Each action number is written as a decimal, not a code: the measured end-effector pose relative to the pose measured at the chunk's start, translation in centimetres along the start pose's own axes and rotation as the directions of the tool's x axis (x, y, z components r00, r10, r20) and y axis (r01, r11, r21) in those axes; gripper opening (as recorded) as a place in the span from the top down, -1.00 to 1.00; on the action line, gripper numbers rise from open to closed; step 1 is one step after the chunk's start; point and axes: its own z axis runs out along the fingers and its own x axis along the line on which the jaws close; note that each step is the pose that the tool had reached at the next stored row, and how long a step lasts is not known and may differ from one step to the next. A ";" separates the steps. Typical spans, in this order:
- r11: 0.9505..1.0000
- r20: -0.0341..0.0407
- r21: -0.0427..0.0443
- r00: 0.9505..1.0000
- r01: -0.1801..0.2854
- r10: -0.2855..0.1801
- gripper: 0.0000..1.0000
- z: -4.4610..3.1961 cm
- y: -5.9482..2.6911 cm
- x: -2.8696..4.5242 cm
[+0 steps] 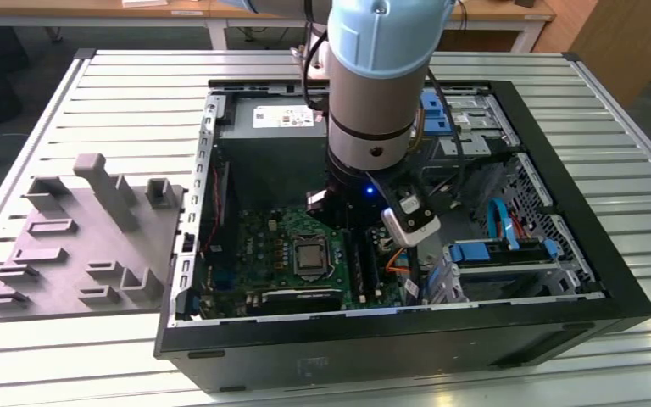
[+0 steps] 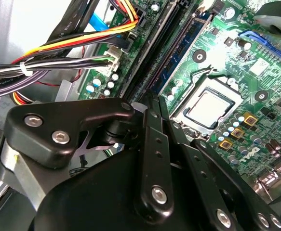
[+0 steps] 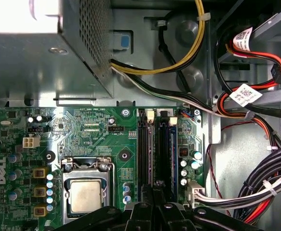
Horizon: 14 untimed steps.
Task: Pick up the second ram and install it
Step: 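Insert the second ram into the second slot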
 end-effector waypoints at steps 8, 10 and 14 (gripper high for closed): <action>1.000 0.000 -0.002 1.000 0.000 0.000 0.76 0.00 0.00 0.00; 1.000 0.000 -0.005 1.000 0.000 0.000 0.76 0.00 -0.01 0.01; 1.000 0.000 -0.015 1.000 -0.001 0.001 0.76 0.01 0.00 0.00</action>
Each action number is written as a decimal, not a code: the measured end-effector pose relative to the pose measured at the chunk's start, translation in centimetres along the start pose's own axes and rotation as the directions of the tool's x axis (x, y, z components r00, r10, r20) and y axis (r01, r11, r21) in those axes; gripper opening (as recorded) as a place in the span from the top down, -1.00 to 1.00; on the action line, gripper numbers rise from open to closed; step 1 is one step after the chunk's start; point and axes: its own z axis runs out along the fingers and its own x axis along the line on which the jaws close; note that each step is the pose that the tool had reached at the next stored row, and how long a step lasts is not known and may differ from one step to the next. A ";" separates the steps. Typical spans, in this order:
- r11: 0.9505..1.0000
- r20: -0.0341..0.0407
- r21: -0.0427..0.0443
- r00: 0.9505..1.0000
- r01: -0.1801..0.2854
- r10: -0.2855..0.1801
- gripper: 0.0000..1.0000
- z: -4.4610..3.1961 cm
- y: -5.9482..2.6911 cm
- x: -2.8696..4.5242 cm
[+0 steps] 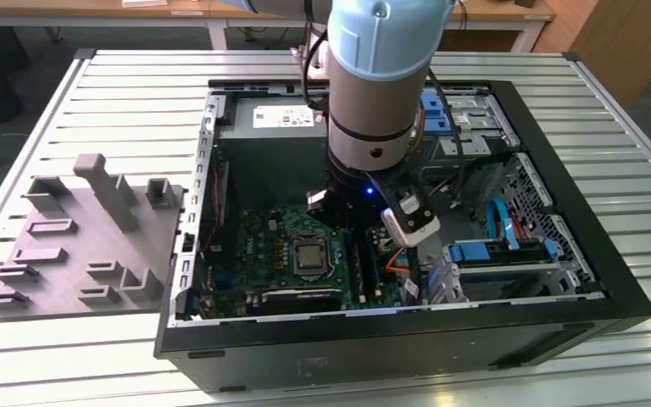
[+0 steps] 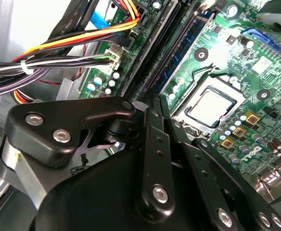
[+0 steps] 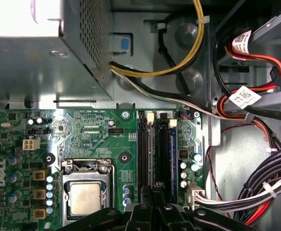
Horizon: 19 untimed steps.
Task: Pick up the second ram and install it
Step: 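Insert the second ram into the second slot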
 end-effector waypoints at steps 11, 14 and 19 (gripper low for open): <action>1.000 0.000 0.000 1.000 0.000 0.000 0.76 0.48 -0.03 0.02; 1.000 0.000 0.000 1.000 0.000 0.000 0.76 0.49 -0.03 0.02; 1.000 0.000 0.000 1.000 0.000 0.000 0.76 0.58 -0.03 0.03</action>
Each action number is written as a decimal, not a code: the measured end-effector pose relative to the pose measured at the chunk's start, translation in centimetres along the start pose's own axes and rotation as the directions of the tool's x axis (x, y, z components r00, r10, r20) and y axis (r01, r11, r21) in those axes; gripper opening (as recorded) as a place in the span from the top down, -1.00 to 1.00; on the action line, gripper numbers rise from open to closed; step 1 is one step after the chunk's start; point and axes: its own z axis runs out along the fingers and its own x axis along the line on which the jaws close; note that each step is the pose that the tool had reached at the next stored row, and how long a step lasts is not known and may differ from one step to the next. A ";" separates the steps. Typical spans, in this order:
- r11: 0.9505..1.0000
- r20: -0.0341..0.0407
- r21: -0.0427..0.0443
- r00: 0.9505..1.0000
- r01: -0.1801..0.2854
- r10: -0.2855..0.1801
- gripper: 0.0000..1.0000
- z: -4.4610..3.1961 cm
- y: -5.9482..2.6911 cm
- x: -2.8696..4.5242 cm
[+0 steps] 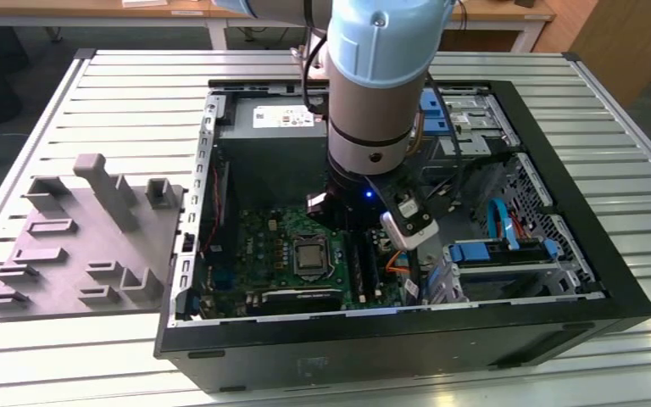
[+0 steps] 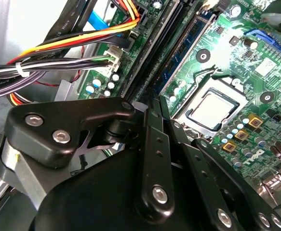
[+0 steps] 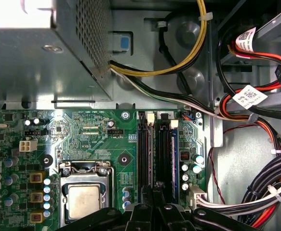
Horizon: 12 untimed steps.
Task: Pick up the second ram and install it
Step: 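Insert the second ram into the second slot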
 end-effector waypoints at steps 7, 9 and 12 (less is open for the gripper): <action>1.000 0.000 0.000 1.000 0.000 0.000 0.76 0.12 0.00 0.00; 1.000 0.000 0.000 1.000 0.000 0.000 0.76 0.11 0.00 0.01; 1.000 0.000 0.000 1.000 0.000 0.000 0.76 0.11 -0.01 0.00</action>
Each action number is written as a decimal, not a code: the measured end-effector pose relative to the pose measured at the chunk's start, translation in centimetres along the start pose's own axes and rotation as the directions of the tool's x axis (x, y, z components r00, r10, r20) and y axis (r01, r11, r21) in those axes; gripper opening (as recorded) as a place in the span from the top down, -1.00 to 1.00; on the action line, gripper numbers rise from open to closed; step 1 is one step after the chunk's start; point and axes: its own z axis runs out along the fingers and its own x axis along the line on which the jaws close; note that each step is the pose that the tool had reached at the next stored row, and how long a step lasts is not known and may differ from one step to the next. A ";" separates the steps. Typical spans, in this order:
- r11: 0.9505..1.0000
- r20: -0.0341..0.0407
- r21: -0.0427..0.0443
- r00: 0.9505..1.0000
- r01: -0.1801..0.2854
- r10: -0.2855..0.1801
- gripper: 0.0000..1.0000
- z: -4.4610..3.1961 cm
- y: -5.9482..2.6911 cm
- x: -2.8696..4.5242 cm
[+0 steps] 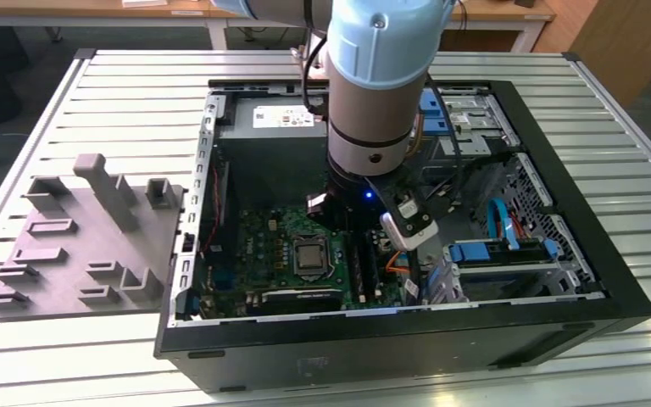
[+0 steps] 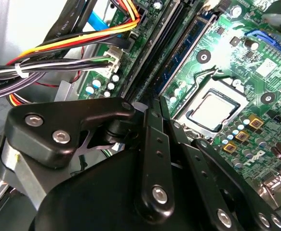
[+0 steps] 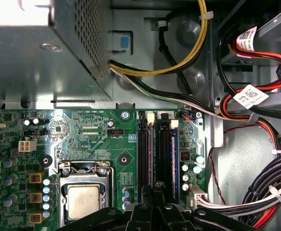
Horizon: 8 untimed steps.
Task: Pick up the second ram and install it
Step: 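Insert the second ram into the second slot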
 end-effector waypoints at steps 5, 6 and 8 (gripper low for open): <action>1.000 0.000 0.000 1.000 0.000 0.000 0.76 0.02 0.00 0.00; 1.000 0.000 -0.001 1.000 0.000 0.000 0.74 0.03 0.01 0.00; 1.000 0.000 0.000 1.000 0.000 0.000 0.61 0.03 0.00 0.00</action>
